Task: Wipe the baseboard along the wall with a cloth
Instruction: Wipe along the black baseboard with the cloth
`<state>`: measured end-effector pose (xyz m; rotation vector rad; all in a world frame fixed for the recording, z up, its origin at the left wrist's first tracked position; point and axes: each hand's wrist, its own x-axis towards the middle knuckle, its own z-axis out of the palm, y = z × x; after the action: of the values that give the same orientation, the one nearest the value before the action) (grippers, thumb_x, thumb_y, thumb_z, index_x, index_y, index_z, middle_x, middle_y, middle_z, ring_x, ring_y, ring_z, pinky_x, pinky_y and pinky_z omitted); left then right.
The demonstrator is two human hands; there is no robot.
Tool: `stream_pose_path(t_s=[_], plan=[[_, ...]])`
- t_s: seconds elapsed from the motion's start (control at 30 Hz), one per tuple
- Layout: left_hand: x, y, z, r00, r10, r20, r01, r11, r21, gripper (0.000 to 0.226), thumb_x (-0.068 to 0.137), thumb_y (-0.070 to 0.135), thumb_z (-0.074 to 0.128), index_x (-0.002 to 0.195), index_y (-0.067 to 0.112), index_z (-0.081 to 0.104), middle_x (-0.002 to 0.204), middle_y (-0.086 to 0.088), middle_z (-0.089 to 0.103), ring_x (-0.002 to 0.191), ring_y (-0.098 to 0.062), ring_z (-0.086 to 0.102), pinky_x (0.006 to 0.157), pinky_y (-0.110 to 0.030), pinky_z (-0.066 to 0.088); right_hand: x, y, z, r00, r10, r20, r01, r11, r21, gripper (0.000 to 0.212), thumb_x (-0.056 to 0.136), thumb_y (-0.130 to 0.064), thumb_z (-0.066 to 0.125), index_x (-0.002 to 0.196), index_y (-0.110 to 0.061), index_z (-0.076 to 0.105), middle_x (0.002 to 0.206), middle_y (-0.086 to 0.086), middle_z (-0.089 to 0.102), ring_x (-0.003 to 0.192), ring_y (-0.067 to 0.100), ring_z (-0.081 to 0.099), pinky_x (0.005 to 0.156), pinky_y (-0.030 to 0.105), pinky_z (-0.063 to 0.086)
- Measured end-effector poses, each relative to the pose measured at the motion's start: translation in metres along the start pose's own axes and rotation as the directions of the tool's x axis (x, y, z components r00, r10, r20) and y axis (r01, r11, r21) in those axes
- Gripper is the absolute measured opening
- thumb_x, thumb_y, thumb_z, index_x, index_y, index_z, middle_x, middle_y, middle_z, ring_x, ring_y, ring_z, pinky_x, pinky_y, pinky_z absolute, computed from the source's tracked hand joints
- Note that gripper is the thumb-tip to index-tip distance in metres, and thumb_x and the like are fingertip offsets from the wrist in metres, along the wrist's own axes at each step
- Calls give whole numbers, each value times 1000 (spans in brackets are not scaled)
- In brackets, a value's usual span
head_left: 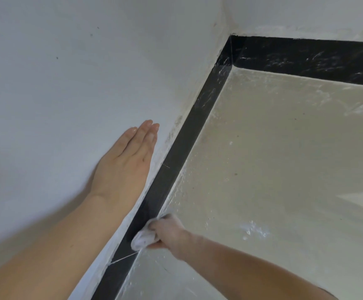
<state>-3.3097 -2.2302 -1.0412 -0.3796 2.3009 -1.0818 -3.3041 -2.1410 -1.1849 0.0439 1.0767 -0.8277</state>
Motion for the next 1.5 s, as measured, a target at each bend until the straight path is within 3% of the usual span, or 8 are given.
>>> stream_pose_path(t_s=[0.3, 0.37, 0.47, 0.57, 0.77, 1.07, 1.27, 1.5], plan=[[-2, 1, -2, 1000, 15, -6, -14, 1000, 20, 66, 101, 26, 15, 140, -9, -25, 149, -22, -32, 139, -34, -25, 106, -44, -21, -1, -129, -76, 872, -250, -422, 272, 962, -8, 32, 95, -11, 45, 125, -6, 55, 107, 8, 59, 95, 20, 61, 74, 23, 54], [-1, 0, -2, 1000, 20, -2, -20, 1000, 22, 65, 102, 25, 14, 140, -9, -26, 148, -22, -32, 139, -35, -26, 106, -44, -21, -5, -146, -88, 776, -382, -502, 276, 921, -274, 28, 95, -13, 49, 121, -8, 59, 115, 5, 63, 106, 22, 60, 85, 26, 47], [-1, -1, -3, 1000, 23, 14, -23, 1000, 13, 64, 102, 24, 14, 140, -9, -27, 148, -22, -34, 138, -34, -27, 106, -44, -22, -5, -169, -112, 805, -285, -521, 484, 822, 299, 34, 94, -11, 47, 127, -2, 52, 117, 9, 58, 105, 27, 59, 95, 36, 49], [-1, 0, -2, 1000, 18, 18, -18, 1000, -10, 64, 101, 24, 13, 139, -9, -27, 146, -21, -36, 138, -34, -29, 106, -44, -23, -14, -160, -114, 686, -262, -679, 532, 817, 222, 27, 93, -17, 46, 118, -6, 51, 101, 11, 63, 93, 27, 65, 91, 43, 53], [29, -3, -15, 999, 40, 10, -40, 999, -13, 64, 101, 25, 12, 138, -10, -27, 141, -24, -40, 136, -37, -29, 105, -46, -24, -31, -131, -86, 928, -245, -281, 227, 969, -96, 12, 92, -6, 51, 81, -5, 51, 97, 14, 58, 78, 24, 63, 79, 36, 59], [117, -12, -37, 995, 57, -77, -59, 998, -21, 58, 97, 16, 6, 139, -12, -23, 147, -28, -29, 139, -39, -23, 105, -45, -22, -9, -225, -143, 860, -360, -361, 400, 915, 41, 27, 89, -6, 50, 116, -10, 49, 96, 10, 52, 77, 24, 58, 58, 29, 59], [124, -12, -32, 997, 56, -55, -59, 996, -68, 64, 101, 21, 12, 135, -19, -24, 139, -35, -36, 133, -44, -29, 101, -49, -32, -18, -226, -187, 795, -366, -484, 373, 924, -85, 14, 80, -16, 60, 83, -3, 65, 71, 13, 68, 57, 24, 66, 49, 29, 54], [119, -26, -58, 993, 108, 41, -99, 978, -183, 57, 95, 10, 6, 136, -15, -26, 141, -26, -36, 138, -38, -24, 107, -43, -28, -55, -238, -197, 727, -406, -554, 355, 912, -204, 8, 80, -7, 61, 77, -14, 58, 73, 8, 62, 75, 27, 65, 60, 32, 58]])
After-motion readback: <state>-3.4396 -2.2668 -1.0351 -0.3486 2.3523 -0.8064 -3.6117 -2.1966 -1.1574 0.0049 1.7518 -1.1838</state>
